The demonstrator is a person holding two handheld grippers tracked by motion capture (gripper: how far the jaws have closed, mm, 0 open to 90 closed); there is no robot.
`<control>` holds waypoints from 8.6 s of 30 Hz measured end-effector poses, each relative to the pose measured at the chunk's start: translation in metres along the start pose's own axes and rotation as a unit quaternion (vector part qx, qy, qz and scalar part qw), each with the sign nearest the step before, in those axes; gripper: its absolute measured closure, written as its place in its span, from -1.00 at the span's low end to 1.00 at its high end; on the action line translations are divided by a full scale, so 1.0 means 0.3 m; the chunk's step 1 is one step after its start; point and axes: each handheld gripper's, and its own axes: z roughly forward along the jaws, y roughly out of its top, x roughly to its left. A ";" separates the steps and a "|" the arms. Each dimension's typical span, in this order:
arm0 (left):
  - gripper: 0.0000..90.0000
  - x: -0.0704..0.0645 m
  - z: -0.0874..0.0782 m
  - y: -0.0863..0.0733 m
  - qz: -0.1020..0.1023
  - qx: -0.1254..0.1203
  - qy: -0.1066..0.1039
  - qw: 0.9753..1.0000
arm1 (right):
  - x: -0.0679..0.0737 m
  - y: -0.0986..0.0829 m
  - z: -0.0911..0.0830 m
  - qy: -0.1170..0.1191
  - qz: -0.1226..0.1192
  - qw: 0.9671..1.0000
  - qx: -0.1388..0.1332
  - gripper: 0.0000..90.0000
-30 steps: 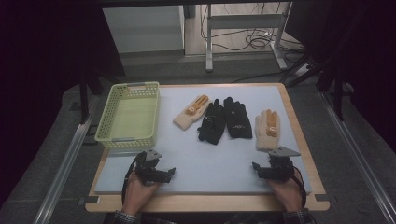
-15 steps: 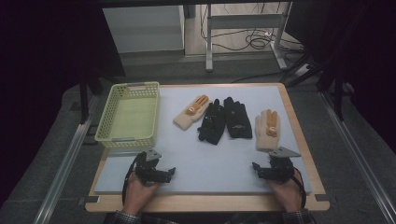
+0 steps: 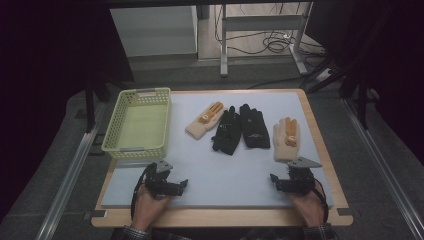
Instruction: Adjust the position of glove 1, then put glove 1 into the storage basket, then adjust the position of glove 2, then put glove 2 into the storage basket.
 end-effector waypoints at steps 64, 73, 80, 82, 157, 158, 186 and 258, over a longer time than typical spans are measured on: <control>-1.00 -0.004 0.000 -0.002 -0.002 -0.002 0.003 1.000 | 0.143 0.368 0.251 0.092 -0.069 0.993 0.003 -0.38; -1.00 -0.003 0.001 -0.003 -0.002 -0.003 0.002 1.000 | 0.146 0.474 0.345 0.098 -0.079 0.992 0.013 -0.09; -1.00 -0.003 0.001 -0.002 -0.001 -0.003 0.002 1.000 | 0.138 0.524 0.418 0.093 -0.078 0.992 0.028 -0.06; -1.00 -0.003 0.001 -0.002 -0.001 -0.003 0.002 1.000 | 0.142 0.540 0.459 0.085 -0.078 0.993 0.028 -0.28; -1.00 -0.006 0.001 -0.003 -0.004 -0.005 0.005 1.000 | 0.196 0.330 0.162 0.140 -0.058 0.988 0.015 -0.09; -1.00 -0.006 0.001 -0.003 -0.004 -0.005 0.005 1.000 | 0.196 0.330 0.162 0.140 -0.058 0.988 0.015 -0.09; -1.00 -0.005 0.001 -0.004 -0.003 -0.005 0.003 1.000 | -0.043 0.450 0.288 0.041 -0.056 0.997 0.026 -0.09; -1.00 -0.007 0.002 -0.004 -0.005 -0.007 0.005 1.000 | 0.313 0.383 0.092 0.136 -0.061 0.989 0.011 0.67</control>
